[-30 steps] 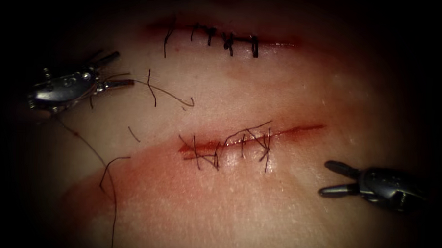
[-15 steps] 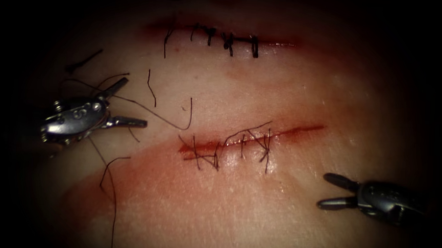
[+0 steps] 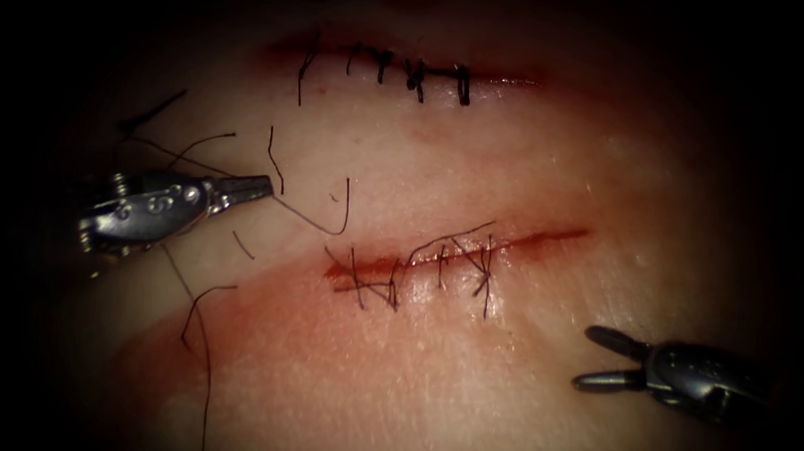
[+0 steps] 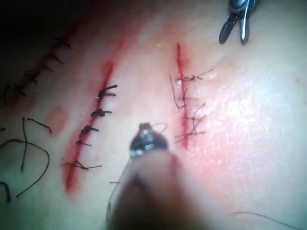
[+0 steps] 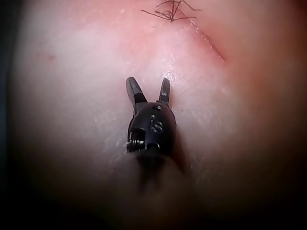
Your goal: Wound Closure
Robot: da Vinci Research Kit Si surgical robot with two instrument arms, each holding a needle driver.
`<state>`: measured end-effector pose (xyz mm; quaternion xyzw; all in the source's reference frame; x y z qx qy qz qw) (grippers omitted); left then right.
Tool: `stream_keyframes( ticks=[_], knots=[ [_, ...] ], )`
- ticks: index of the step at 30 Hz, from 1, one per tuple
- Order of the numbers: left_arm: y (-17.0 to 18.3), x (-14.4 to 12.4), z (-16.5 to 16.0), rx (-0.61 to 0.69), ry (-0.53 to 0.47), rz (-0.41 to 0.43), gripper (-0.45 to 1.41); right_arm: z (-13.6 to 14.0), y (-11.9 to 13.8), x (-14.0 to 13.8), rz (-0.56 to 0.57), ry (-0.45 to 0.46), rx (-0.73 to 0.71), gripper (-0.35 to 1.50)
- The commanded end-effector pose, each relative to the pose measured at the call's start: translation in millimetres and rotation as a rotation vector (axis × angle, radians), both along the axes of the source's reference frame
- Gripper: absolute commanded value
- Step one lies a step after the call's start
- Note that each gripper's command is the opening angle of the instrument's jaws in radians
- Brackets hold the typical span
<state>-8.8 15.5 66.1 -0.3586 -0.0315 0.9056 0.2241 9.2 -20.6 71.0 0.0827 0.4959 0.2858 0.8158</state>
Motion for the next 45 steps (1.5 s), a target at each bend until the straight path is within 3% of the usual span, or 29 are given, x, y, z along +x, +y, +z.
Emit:
stream_keyframes(
  ticks=[1,4,5,10,13,20,24,25,26,28,29,31,32,34,36,39,42,45],
  knots=[
    [0.9,-1.7,-0.9,-0.007,0.006,0.022,-0.45,0.4,-1.3,1.5,-0.006,0.010,0.006,1.48],
    [2.6,-3.7,-3.4,-0.028,-0.001,0.027,-0.45,0.3,-2.2,2.7,-0.019,0.026,0.007,1.48],
    [4.3,-6.1,-5.8,-0.035,-0.050,0.033,-0.45,0.1,-3.3,4.2,-0.043,0.042,0.011,1.48],
    [6.2,-9.6,-8.3,-0.024,-0.147,0.036,-0.45,0.0,-4.7,6.2,-0.068,0.050,0.019,1.48],
    [7.5,-14.1,-10.5,0.069,-0.424,0.054,-0.45,0.5,-6.0,8.9,-0.068,0.064,0.035,1.48],
    [8.7,-20.2,-10.8,0.050,-0.451,0.051,-0.45,0.7,-6.2,13.1,-0.075,0.089,0.056,1.48],
    [9.1,-21.1,-10.7,0.055,-0.460,0.048,-0.45,0.2,-6.0,13.8,-0.101,0.110,0.060,1.48],
    [8.6,-21.0,-10.3,0.063,-0.448,0.061,-0.03,0.0,-6.0,13.7,-0.097,0.109,0.057,1.48],
    [7.6,-20.7,-9.8,0.082,-0.419,0.081,0.12,-0.3,-6.0,13.3,-0.100,0.111,0.059,1.48],
    [6.9,-20.5,-9.5,0.085,-0.397,0.094,0.17,-0.5,-5.9,13.0,-0.102,0.112,0.060,1.48],
    [4.0,-19.8,-8.0,0.075,-0.340,0.124,0.44,-1.6,-5.4,11.5,-0.087,0.096,0.063,1.48],
    [2.8,-19.5,-7.2,0.064,-0.332,0.128,0.54,-2.1,-5.1,10.9,-0.083,0.092,0.065,1.48],
    [0.9,-19.0,-5.9,0.048,-0.324,0.139,0.71,-3.1,-4.3,9.6,-0.066,0.077,0.068,1.48],
    [-0.4,-18.7,-5.0,0.039,-0.318,0.148,0.73,-3.5,-4.0,9.0,-0.056,0.071,0.068,1.48],
    [-4.8,-18.0,-2.0,0.001,-0.297,0.171,0.73,-4.2,-2.5,7.2,-0.022,0.044,0.064,1.48],
    [-6.9,-17.9,-0.4,-0.031,-0.286,0.191,0.64,-4.1,-2.2,6.8,-0.028,0.039,0.050,1.48],
    [-11.2,-18.0,4.6,-0.145,-0.237,0.246,0.49,-3.0,-1.5,7.0,-0.068,0.016,-0.045,1.41],
    [-13.1,-17.9,8.0,-0.170,-0.209,0.256,0.41,-1.6,-0.9,7.1,-0.092,-0.003,-0.117,1.41]
  ],
)
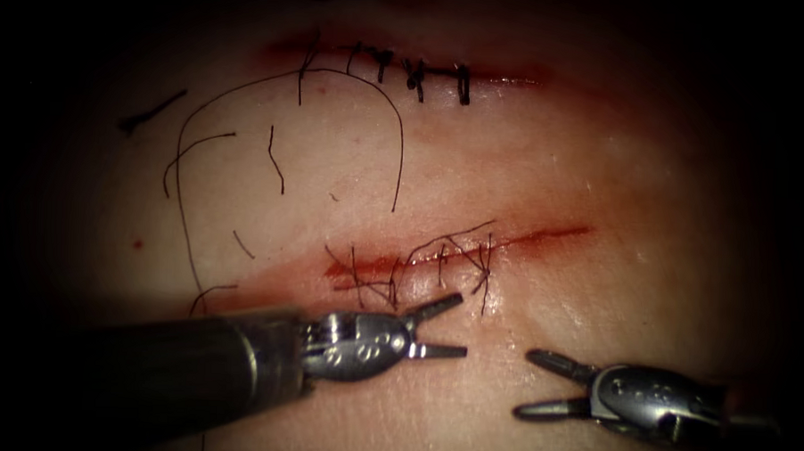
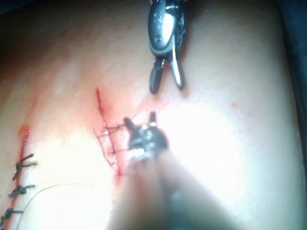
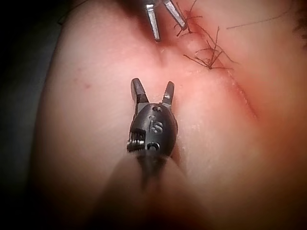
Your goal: Wound Closure
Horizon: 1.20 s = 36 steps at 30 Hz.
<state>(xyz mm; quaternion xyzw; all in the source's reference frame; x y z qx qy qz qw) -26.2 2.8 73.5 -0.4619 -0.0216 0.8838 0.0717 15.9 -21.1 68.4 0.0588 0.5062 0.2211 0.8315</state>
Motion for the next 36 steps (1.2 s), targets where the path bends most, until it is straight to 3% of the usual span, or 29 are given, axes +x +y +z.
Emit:
stream_keyframes(
  ticks=[1,4,10,16,17,18,19,21,25,27,29,30,31,36],
  knots=[
    [-0.7,-0.6,1.2,-0.002,0.003,0.003,0.41,1.2,-0.3,0.5,-0.016,-0.009,-0.036,1.40],
    [-1.4,0.1,2.7,0.000,0.003,0.000,0.41,2.3,0.5,0.9,-0.031,-0.033,-0.118,1.40],
    [-2.1,1.6,2.4,0.026,0.006,-0.014,0.41,2.7,1.0,1.3,-0.036,-0.055,-0.168,1.38],
    [-5.9,6.2,0.9,0.093,-0.005,-0.089,0.46,2.1,0.8,1.5,-0.024,-0.043,-0.185,1.36],
    [-7.0,8.2,0.4,0.114,0.000,-0.113,0.49,2.0,0.6,1.4,-0.024,-0.043,-0.185,1.36],
    [-7.0,8.2,0.4,0.114,0.000,-0.113,0.49,2.0,0.6,1.4,-0.024,-0.043,-0.185,1.36],
    [-8.3,10.7,-0.2,0.113,0.007,-0.116,0.53,1.8,0.5,1.4,-0.024,-0.043,-0.185,1.36],
    [-9.2,12.9,-0.6,0.113,0.011,-0.106,0.56,1.6,0.3,1.5,-0.024,-0.042,-0.185,1.36],
    [-10.2,18.0,-1.2,0.146,0.092,-0.022,0.56,1.5,0.1,1.5,-0.024,-0.043,-0.186,1.38],
    [-10.3,21.4,-1.5,0.144,0.154,0.073,0.56,1.6,-0.3,1.6,-0.023,-0.043,-0.189,1.38],
    [-10.4,21.9,-1.5,0.141,0.169,0.099,0.58,1.7,-0.4,1.7,-0.023,-0.044,-0.190,1.38],
    [-10.5,23.4,-1.4,0.113,0.213,0.192,0.58,1.8,-0.5,1.9,-0.022,-0.045,-0.191,1.40],
    [-10.5,23.4,-1.4,0.113,0.213,0.192,0.58,1.8,-0.5,1.9,-0.022,-0.045,-0.191,1.40],
    [-10.5,25.1,-0.8,0.042,0.294,0.402,0.58,1.8,-0.7,1.9,-0.022,-0.045,-0.193,1.40]
  ],
)
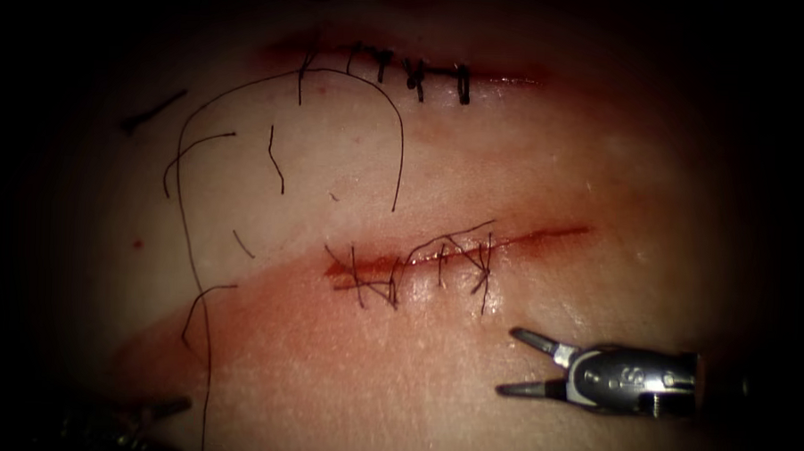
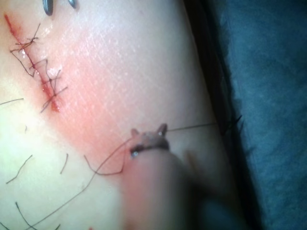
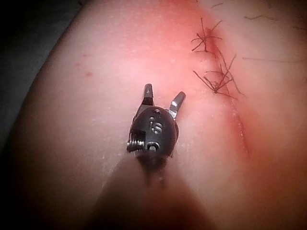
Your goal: Wound Closure
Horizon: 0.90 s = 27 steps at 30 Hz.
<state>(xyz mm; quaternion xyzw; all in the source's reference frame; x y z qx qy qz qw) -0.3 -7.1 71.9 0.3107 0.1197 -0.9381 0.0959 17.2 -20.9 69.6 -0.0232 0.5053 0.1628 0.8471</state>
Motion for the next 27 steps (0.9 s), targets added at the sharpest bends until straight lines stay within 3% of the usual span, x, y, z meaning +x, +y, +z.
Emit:
stream_keyframes(
  ticks=[1,7,15,27],
  knots=[
    [-0.5,-0.6,0.9,0.002,-0.001,0.008,0.58,0.6,-0.9,0.6,-0.001,0.002,0.004,1.40],
    [0.1,-0.7,2.5,-0.054,0.016,0.040,0.48,0.5,-1.2,0.6,-0.001,0.002,0.003,1.40],
    [0.1,-3.0,3.8,-0.210,-0.004,0.179,0.53,0.6,-1.6,0.5,-0.002,0.002,-0.001,1.40],
    [-1.1,-3.5,6.7,-0.258,0.035,0.284,0.51,0.5,-2.0,0.3,-0.003,0.002,-0.003,1.38]
  ],
)
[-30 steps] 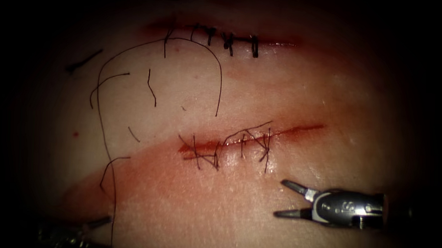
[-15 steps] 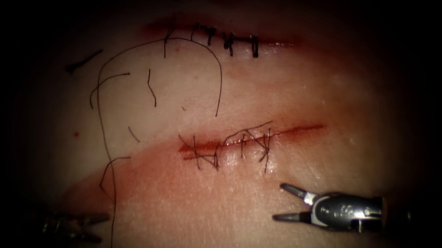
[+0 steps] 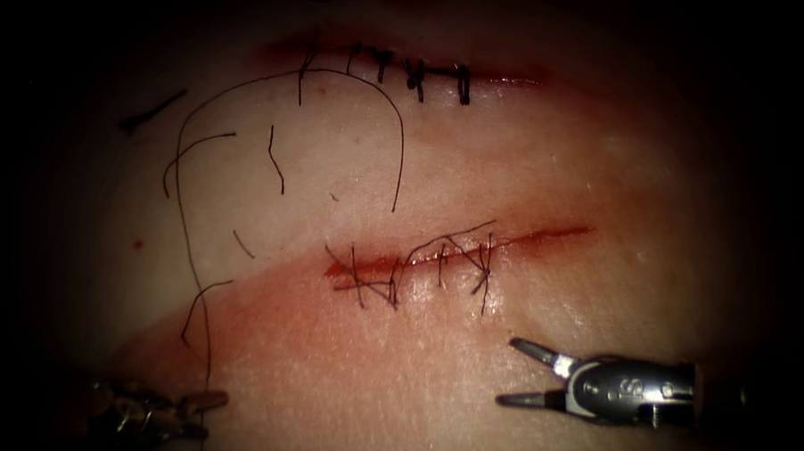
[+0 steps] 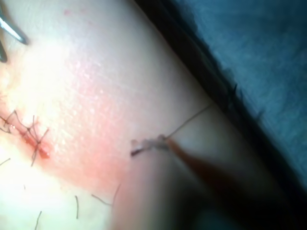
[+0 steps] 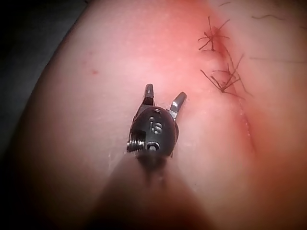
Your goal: Wound Closure
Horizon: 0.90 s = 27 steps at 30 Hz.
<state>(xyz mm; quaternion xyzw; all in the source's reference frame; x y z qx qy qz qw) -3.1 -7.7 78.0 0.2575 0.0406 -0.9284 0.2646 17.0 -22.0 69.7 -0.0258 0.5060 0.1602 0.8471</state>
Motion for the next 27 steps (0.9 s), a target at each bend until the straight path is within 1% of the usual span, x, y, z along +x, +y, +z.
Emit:
stream_keyframes(
  ticks=[1,7,13,20,27],
  knots=[
    [-0.7,-0.5,1.1,0.003,0.008,0.015,0.51,0.5,-0.9,0.5,0.000,0.005,0.003,1.38],
    [-1.5,-0.2,1.8,0.001,0.047,0.055,0.53,0.3,-1.0,0.4,-0.003,0.004,-0.003,1.38],
    [-0.7,0.6,0.5,0.021,0.036,0.063,0.53,0.3,-1.1,0.4,-0.001,0.006,-0.004,1.38],
    [-0.7,2.1,0.3,0.024,0.026,0.073,0.54,0.2,-1.1,0.3,-0.002,0.006,-0.004,1.38],
    [-0.8,3.1,0.1,0.023,0.034,0.085,0.54,0.2,-1.1,0.4,-0.001,0.005,-0.004,1.38]
  ],
)
